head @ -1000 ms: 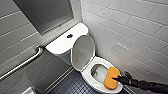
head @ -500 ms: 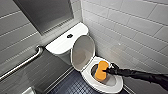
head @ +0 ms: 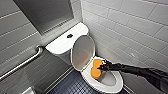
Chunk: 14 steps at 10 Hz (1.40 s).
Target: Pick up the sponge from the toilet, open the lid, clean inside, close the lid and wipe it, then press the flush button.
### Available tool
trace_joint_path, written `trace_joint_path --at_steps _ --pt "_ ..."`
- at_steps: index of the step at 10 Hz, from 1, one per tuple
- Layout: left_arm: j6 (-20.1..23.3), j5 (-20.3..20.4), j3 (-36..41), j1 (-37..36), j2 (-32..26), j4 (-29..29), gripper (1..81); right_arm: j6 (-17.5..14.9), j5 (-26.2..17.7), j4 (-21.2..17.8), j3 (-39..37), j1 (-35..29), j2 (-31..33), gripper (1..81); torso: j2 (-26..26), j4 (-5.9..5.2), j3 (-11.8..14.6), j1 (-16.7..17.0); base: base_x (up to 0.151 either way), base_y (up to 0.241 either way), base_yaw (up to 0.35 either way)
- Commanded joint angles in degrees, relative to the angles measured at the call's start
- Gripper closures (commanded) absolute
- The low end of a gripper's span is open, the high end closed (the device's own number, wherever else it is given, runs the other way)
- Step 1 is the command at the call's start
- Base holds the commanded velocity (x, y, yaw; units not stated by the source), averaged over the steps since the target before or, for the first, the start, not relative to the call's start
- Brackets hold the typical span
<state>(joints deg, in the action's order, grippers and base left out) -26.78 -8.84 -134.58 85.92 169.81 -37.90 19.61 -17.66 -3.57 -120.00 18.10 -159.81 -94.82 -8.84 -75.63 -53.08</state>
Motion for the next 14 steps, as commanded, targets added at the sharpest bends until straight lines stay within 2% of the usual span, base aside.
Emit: trace_joint_path --at_steps 1,3,5,6,9,13,14 --pt "0.3 -4.3 0.5 2.5 -0.1 0.5 1.0 -0.4 -4.8 3.2 -7.1 -8.6 -5.0 81.1 0.0 0.0 0.0 0.0 0.0 0.0 0.0" --pt "0.3 -4.4 0.6 2.6 -0.1 0.7 1.0 -0.5 -3.8 3.2 -11.2 -8.0 -6.8 81.1 0.0 0.0 0.0 0.0 0.0 0.0 0.0" --pt "0.3 -4.3 0.5 3.3 -0.3 0.7 1.0 -0.5 -2.5 3.0 -12.1 -8.4 -6.0 81.1 0.0 0.0 0.0 0.0 0.0 0.0 0.0" --pt "0.3 -4.3 0.5 3.4 -0.3 0.6 1.0 -0.3 -2.5 3.0 -10.0 -8.5 -4.1 81.1 0.0 0.0 0.0 0.0 0.0 0.0 0.0" --pt "0.4 -4.3 0.5 3.3 0.0 0.2 1.0 0.3 -2.5 3.0 2.4 -9.3 7.4 81.1 0.0 0.0 0.0 0.0 0.0 0.0 0.0" --pt "0.4 -4.3 0.5 3.3 0.1 0.0 1.0 0.6 -1.9 2.6 8.6 -4.8 15.9 81.1 0.0 0.0 0.0 0.0 0.0 0.0 0.0" --pt "0.4 -4.3 0.5 3.3 0.1 0.0 1.0 2.4 -0.4 2.8 10.5 -3.4 18.4 81.1 0.0 0.0 0.0 0.0 0.0 0.0 0.0"
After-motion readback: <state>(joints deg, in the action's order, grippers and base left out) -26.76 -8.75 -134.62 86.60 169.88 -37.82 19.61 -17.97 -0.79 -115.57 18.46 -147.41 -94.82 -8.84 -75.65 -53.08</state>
